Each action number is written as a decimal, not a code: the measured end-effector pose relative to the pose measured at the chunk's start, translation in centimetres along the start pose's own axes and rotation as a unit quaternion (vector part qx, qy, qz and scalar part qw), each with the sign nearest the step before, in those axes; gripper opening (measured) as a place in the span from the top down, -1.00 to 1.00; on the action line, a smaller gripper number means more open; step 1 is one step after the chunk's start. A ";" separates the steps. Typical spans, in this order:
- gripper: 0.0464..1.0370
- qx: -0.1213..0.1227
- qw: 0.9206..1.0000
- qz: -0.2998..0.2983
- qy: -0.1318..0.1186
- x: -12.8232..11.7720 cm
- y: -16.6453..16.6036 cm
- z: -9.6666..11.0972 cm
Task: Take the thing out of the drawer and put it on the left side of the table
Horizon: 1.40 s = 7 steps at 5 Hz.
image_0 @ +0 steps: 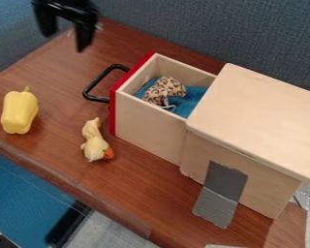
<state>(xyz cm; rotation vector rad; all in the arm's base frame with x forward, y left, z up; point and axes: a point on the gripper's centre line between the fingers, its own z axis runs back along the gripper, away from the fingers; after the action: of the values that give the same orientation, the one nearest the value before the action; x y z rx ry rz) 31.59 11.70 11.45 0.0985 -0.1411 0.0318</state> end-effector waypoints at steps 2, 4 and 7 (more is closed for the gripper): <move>-0.93 -0.029 0.999 -0.043 -0.017 3.5 -6.4 2.4; -0.93 -0.040 0.995 -0.092 -0.001 3.7 -10.1 0.8; -0.93 -0.020 0.988 -0.146 0.037 1.4 -12.1 -2.4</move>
<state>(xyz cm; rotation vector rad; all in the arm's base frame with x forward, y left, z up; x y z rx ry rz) 33.81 -0.06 8.13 0.0771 -0.0511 -0.2601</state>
